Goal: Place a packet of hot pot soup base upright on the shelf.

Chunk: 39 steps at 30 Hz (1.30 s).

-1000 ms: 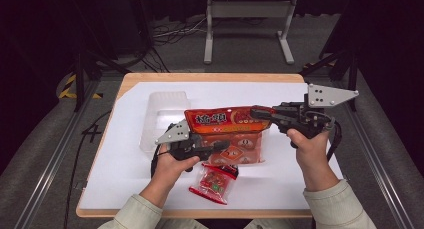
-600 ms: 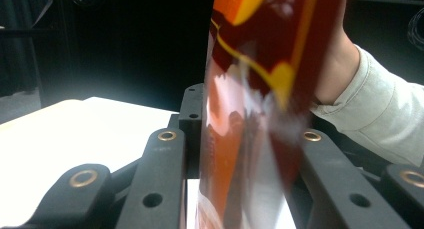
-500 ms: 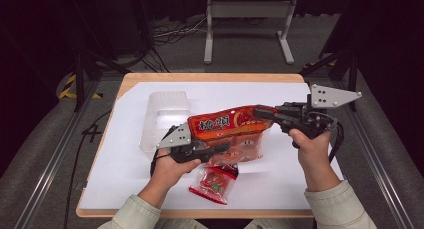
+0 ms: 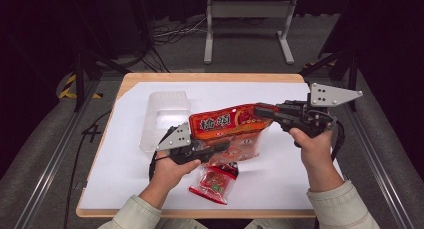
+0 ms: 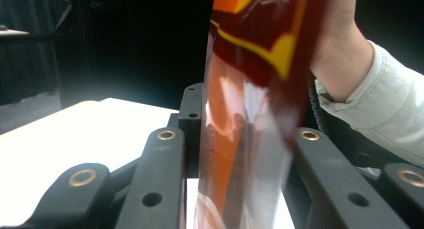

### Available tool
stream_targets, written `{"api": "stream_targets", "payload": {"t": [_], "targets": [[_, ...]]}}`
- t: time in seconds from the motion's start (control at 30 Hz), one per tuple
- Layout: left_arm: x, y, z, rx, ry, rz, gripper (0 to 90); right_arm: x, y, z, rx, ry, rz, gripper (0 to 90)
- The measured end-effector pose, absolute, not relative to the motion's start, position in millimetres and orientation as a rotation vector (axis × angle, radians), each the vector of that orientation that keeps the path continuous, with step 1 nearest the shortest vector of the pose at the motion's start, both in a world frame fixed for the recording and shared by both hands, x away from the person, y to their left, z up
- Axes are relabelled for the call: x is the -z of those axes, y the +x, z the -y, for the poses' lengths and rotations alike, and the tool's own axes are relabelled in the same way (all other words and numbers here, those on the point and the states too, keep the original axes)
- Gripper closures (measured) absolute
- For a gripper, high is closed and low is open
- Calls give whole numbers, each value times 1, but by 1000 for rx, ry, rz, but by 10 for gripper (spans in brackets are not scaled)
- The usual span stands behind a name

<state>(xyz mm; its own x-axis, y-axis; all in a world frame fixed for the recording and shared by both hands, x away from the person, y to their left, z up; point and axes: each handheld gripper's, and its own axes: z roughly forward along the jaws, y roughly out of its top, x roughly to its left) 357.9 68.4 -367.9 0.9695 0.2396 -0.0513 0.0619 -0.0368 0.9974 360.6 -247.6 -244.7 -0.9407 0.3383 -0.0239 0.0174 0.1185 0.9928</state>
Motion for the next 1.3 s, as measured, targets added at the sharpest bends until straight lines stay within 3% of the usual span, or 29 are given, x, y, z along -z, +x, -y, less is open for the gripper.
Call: {"api": "stream_targets", "payload": {"t": [0.3, 0.53, 1.3], "targets": [[363, 361, -69, -138, 1607, -245, 713, 246, 362, 260, -1855, 463, -2109, 610], [354, 369, -76, -142, 1601, -260, 713, 252, 365, 278, -1805, 548, -2104, 535], [319, 403, -92, -168, 1567, -338, 712, 305, 378, 319, -1651, 840, -2140, 496]]}}
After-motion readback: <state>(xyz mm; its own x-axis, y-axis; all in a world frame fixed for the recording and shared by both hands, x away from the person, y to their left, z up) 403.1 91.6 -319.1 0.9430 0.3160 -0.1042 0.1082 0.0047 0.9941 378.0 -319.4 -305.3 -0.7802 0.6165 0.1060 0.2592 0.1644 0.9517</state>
